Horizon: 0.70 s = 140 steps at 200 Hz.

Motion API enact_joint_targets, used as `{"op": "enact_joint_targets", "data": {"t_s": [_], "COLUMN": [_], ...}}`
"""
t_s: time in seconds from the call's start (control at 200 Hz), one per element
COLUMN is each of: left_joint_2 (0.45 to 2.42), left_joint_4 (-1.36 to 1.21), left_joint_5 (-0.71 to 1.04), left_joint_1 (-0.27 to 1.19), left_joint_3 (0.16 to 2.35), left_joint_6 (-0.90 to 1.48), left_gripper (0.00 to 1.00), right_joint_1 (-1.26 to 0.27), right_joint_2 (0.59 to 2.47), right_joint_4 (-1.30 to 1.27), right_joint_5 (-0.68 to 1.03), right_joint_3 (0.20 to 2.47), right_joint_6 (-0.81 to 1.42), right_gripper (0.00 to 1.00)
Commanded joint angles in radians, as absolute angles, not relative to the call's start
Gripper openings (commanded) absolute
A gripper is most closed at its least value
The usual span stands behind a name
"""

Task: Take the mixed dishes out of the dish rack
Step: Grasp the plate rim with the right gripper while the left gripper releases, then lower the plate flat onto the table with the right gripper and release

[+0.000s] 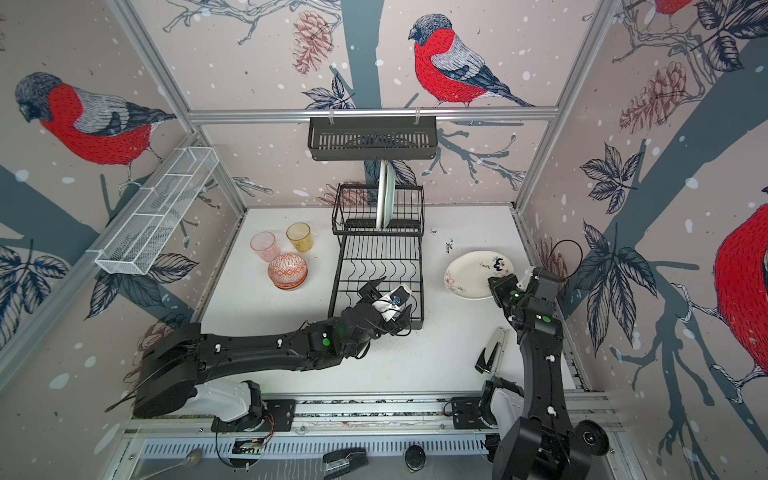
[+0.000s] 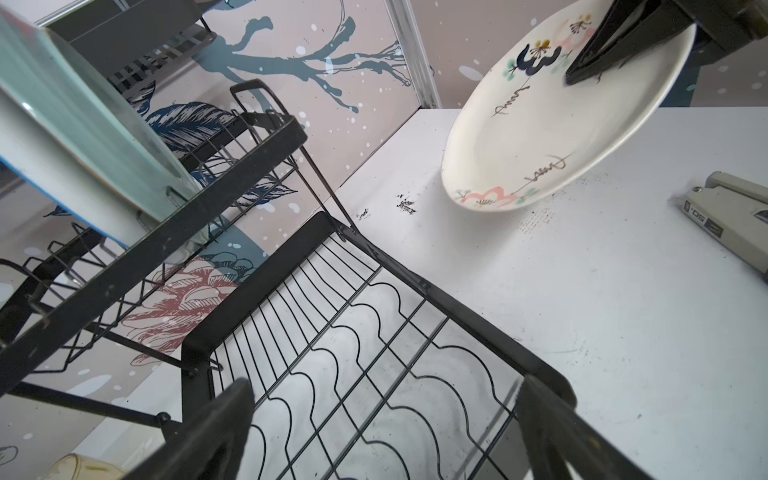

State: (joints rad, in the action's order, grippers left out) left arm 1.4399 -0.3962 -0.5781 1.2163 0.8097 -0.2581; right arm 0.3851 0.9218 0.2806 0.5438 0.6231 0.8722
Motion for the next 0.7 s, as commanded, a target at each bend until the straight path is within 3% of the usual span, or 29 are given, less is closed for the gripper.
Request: {"op": "enact_joint_targets", "data": {"t_s": [0.0,0.695], "left_joint_2": [1.414,1.255], "left_joint_4": [-0.436,-0.482], "left_joint_5": [-0.607,-0.605], "left_joint_1": [1.209,1.129], "left_joint_3": [0.773,0.646], "left_joint_6": [-0.226,-0.093], "left_gripper": [0.98,0.98], "right_joint_1": [0.414,0.37], "right_joint_2": [0.945,1.123], "right_joint_4": [0.206,0.153], "right_joint_5": [0.579,0.477], "right_joint_3": [0.64,0.661], "right_joint_6": [0.832,0.815], "right_gripper": [0.0,0.0]}}
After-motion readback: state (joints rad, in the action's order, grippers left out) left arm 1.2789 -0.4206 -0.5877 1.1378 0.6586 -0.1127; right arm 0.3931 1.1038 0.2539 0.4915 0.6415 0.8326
